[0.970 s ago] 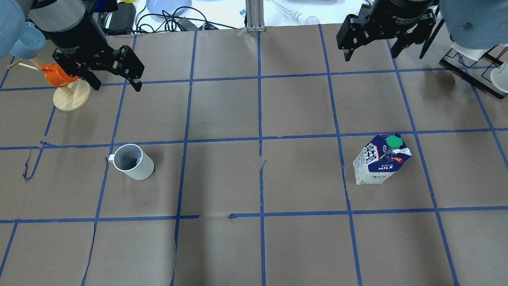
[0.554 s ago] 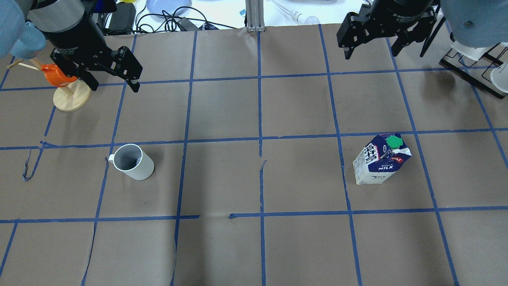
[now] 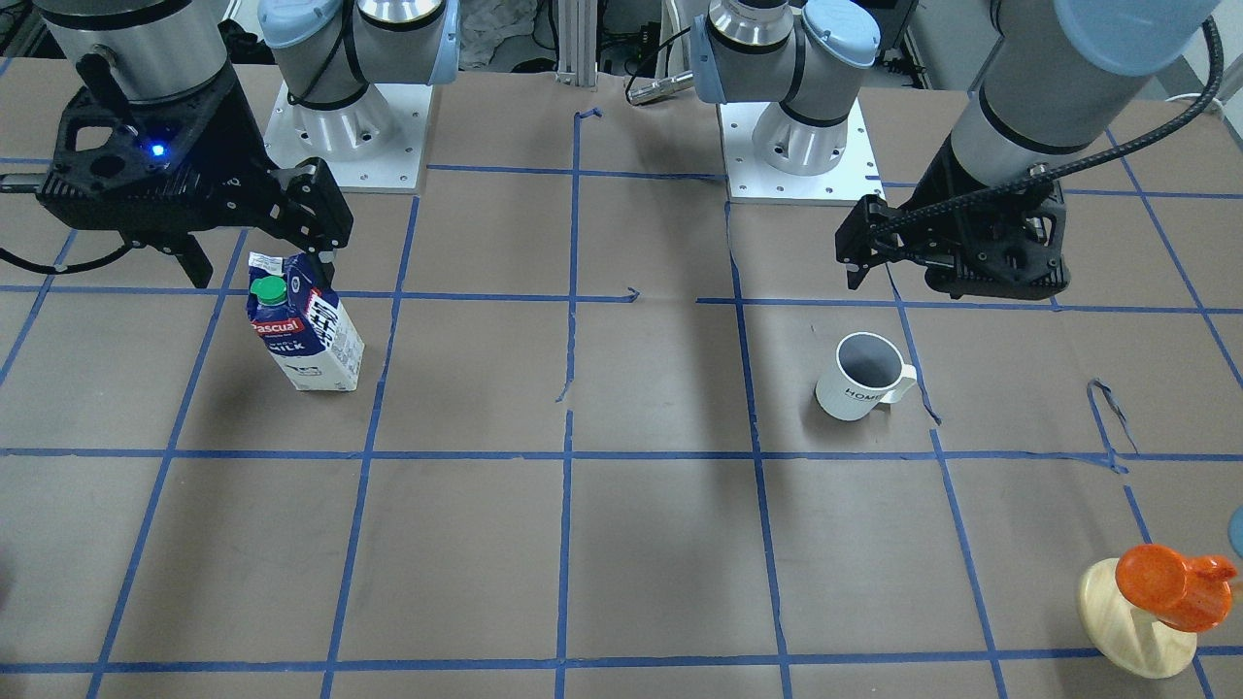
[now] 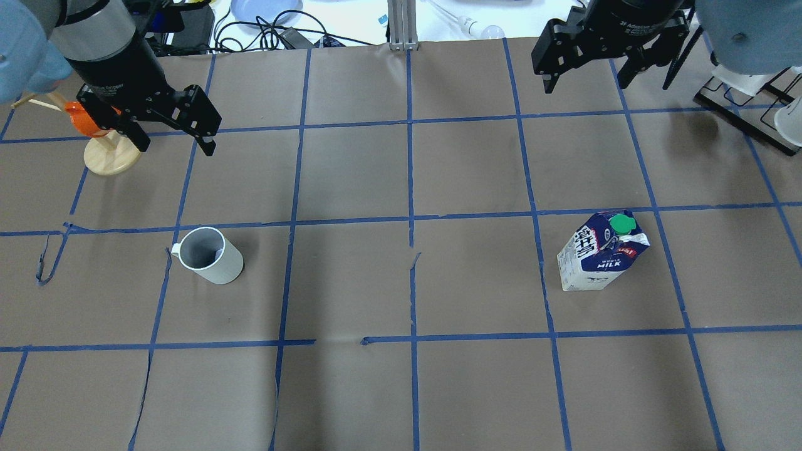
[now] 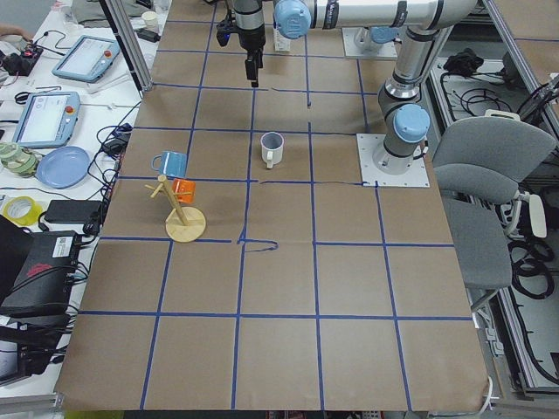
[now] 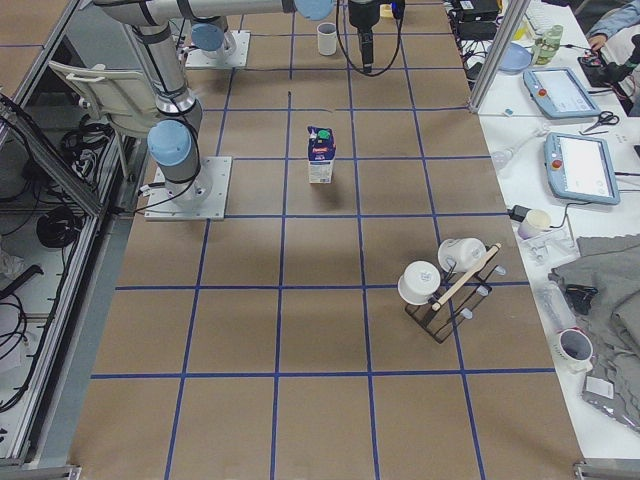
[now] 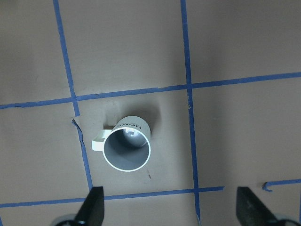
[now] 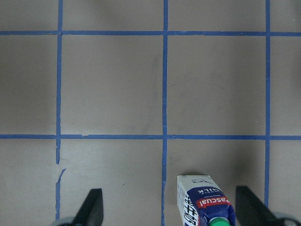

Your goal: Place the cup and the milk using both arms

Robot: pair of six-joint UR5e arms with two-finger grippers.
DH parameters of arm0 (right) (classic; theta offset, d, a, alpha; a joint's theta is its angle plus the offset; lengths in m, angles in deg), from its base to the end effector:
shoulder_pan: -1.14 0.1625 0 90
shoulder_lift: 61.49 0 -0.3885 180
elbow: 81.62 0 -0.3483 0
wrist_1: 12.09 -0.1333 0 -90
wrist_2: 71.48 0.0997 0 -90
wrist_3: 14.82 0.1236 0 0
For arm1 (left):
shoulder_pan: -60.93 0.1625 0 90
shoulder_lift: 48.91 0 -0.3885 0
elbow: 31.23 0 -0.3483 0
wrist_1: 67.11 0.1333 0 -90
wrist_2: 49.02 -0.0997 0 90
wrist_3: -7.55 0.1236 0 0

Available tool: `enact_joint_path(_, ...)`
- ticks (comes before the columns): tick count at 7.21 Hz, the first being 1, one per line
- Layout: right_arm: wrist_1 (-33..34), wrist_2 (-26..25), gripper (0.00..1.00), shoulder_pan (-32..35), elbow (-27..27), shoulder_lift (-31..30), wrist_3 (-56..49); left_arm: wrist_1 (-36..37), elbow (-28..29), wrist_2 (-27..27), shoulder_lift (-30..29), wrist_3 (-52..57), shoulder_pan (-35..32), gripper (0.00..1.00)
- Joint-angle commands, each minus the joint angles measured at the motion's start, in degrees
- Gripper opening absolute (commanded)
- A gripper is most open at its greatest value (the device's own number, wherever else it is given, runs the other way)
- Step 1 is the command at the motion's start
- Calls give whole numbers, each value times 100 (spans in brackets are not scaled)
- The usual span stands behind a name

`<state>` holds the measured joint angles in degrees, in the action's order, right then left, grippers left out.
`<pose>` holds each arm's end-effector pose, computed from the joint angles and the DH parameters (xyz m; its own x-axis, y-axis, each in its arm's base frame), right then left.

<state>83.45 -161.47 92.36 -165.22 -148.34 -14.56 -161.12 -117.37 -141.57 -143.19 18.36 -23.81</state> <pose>0.1436 -0.4836 0.4632 -0.9999 -0.0168 -0.0009 -0.0165 0.9881 -0.1528 -0.0844 -0.4769 0.4166 -0.9946 0.0996 -0.0291 0.0969 0.9917 0.0842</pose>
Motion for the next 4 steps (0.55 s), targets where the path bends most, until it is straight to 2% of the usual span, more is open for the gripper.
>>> enact_joint_path(1, 0, -1, 100, -16, 1, 1, 0, 31, 1, 26, 24, 0, 10, 100)
enact_joint_path(4, 0, -10, 100, -25, 1, 1, 0, 40, -7, 26, 60, 0, 63, 100)
